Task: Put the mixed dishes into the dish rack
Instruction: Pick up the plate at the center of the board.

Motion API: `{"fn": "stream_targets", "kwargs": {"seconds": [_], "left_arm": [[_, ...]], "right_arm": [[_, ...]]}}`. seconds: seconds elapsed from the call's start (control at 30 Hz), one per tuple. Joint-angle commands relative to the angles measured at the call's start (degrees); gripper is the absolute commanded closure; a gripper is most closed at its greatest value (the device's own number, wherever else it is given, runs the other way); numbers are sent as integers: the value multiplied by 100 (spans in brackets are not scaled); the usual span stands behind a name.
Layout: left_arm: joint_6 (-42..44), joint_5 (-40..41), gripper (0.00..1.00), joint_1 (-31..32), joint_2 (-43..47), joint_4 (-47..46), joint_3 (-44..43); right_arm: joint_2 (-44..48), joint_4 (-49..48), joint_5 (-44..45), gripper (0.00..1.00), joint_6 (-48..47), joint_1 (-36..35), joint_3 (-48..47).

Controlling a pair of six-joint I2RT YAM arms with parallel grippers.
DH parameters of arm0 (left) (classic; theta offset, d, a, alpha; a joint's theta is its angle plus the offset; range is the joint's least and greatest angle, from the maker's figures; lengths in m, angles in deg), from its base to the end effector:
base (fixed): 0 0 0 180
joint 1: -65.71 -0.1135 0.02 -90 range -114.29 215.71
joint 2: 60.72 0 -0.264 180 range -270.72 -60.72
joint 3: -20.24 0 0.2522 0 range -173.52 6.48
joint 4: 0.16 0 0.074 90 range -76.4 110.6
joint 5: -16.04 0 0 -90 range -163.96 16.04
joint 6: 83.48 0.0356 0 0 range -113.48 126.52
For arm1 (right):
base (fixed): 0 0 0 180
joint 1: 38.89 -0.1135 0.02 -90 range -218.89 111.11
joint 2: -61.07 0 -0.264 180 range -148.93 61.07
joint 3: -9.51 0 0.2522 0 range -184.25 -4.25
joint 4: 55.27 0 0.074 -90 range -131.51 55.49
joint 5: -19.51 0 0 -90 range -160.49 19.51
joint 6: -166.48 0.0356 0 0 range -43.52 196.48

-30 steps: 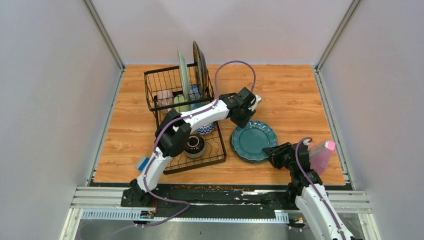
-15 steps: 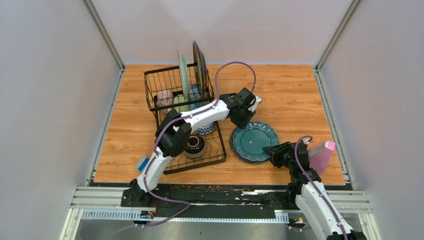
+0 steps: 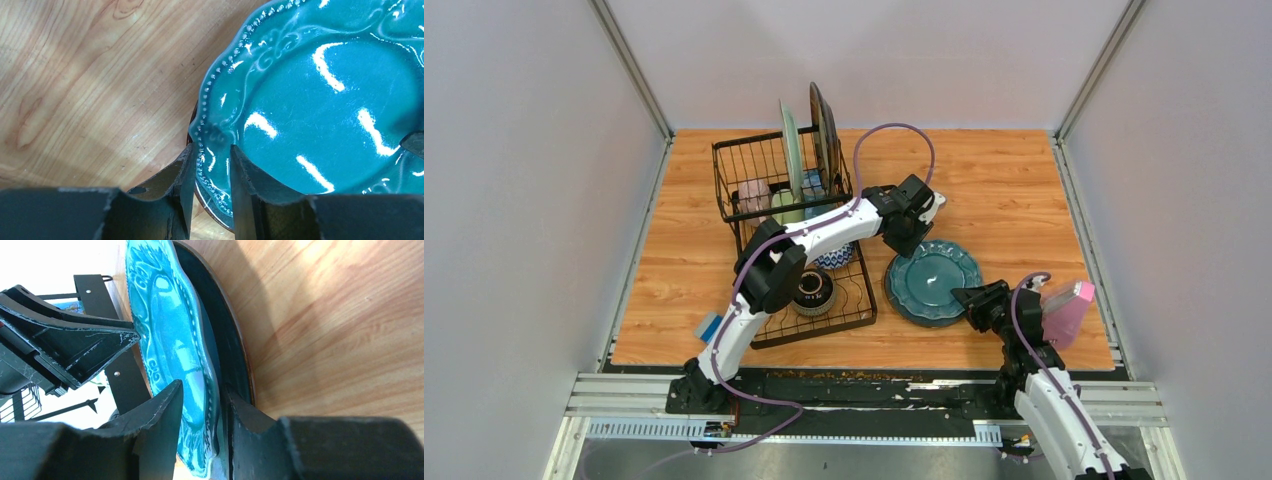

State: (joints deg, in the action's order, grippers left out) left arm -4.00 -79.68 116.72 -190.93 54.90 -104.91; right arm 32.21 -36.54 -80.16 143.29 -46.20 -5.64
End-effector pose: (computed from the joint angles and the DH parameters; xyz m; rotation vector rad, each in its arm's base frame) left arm 0.3094 -0.3879 0.1980 0.9689 2.5230 -0.4849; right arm 0.1241 0.0219 0.1226 1.0371 2.0277 0.9067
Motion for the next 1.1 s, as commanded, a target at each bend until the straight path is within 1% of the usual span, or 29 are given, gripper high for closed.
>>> {"fn": "stream_targets", "kwargs": {"seconds": [0.0,0.07,0.13,0.2,0.27,0.4,0.6,0.7,0.83,0.87,0.97,1.07], "left_arm": [[-123,-751,63,190,-20,75,-188],[-132,-759,63,197,-23,76,-197],[-134,-776,63,199,-27,70,-199],[-142,-790,63,199,-27,65,-210],[-143,-809,63,207,-30,62,-224],[-136,-904,64,219,-29,40,-236],[-143,-894,64,243,-19,38,-248],[-143,-860,64,242,-15,45,-244],[-143,-817,62,243,15,45,-256],[-143,-810,61,243,23,41,-259],[-164,-790,59,241,77,-4,-254],[-184,-752,55,243,122,-53,-250]], "right_arm": [[92,-1126,-54,67,-293,-18,-127],[33,-1111,-44,73,-439,-23,-172],[-23,-1237,-105,74,-595,-24,-158],[-82,-1433,-221,71,-764,-22,-155],[-175,-1463,-241,65,-915,-18,-188],[-347,-1531,-182,66,-1002,-21,-213],[-523,-1491,-221,78,-856,-17,-357],[-463,-1209,-218,87,-972,-19,-552],[-214,-589,124,98,-1281,-22,-908],[-130,-414,244,100,-1374,-24,-975],[62,-29,481,100,-1672,-19,-1136],[128,211,517,100,-1892,-16,-1299]]}}
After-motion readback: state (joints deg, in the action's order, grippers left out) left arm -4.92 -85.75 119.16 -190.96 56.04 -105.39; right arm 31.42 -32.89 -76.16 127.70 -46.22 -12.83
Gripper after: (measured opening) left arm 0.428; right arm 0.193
